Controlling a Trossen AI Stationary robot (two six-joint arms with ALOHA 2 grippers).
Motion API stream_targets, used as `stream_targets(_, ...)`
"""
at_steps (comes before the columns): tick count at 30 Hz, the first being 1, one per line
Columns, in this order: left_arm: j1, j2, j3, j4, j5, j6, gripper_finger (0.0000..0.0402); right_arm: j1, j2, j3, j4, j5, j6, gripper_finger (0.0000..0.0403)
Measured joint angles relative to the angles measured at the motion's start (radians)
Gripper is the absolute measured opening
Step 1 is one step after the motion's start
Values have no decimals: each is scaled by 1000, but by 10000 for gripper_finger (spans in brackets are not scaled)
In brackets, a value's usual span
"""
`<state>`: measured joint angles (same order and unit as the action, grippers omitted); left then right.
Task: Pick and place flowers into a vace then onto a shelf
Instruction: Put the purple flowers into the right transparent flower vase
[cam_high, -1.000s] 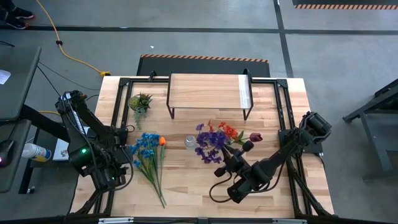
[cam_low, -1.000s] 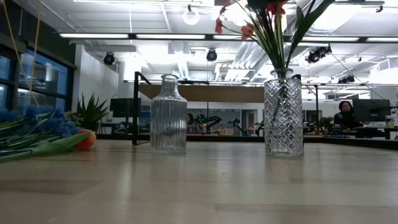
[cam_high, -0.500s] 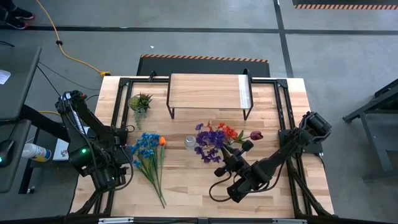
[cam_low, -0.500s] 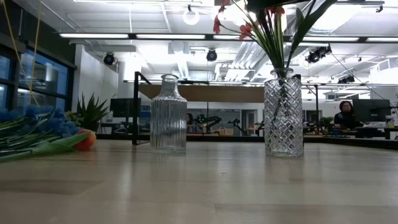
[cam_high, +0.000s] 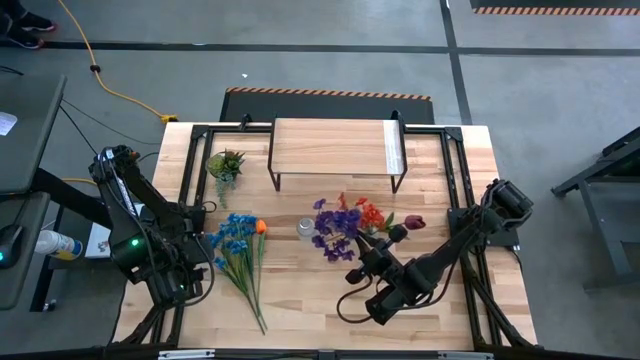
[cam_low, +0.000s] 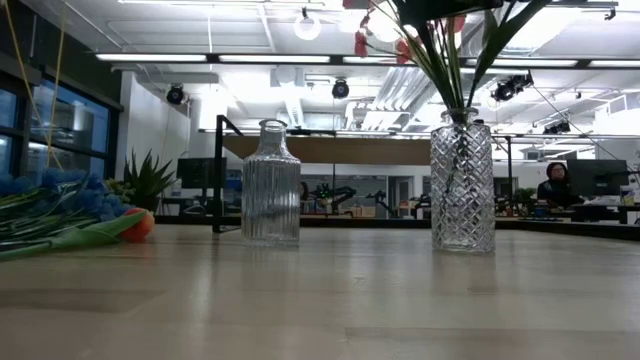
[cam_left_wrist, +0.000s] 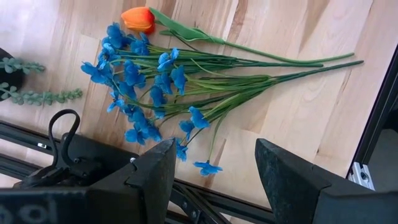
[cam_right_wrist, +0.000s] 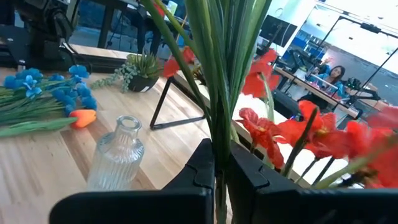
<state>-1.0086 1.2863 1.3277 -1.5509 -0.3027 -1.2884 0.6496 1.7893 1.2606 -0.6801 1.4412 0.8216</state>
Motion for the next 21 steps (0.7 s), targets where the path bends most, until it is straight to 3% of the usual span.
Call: stream_targets(21, 0, 0, 0, 7, -9, -18, 253, -7, -1, 0, -12, -30, 15, 27)
